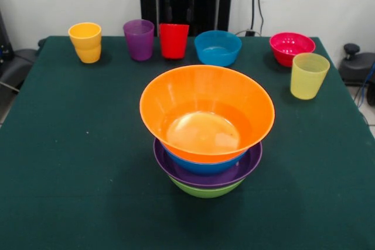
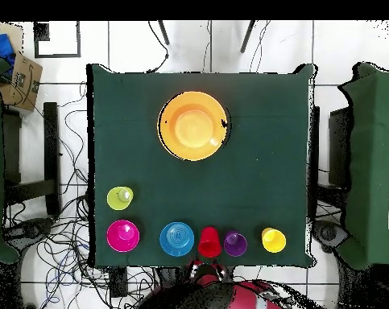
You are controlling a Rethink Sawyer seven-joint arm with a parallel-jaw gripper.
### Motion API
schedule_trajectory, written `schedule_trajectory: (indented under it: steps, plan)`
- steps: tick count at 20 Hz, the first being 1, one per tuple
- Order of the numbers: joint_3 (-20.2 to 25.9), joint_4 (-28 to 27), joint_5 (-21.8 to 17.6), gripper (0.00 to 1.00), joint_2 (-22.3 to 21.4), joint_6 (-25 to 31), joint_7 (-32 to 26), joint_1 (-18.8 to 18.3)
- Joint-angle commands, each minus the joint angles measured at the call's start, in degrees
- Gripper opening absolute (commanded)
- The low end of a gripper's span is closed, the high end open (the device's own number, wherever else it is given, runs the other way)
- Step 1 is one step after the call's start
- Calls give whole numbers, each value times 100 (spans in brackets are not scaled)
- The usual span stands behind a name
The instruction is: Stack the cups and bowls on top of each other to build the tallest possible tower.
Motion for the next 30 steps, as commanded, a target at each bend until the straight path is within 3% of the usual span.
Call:
schedule_trajectory:
  steps: [1,5,10,13,16,21,30]
  plan:
    - [503,202,-446,100,-19,566,281,-285]
    - [546,109,-416,100,91,501,330,-253]
    - [670,342,-254,100,-338,578,426,-307]
    - [497,197,-68,100,-190,265,559,-51]
    - [556,-2,-51,100,9,128,582,-37]
    - [673,-31,10,100,-106,243,598,-11]
    - [390,-341,-44,100,228,-198,546,236]
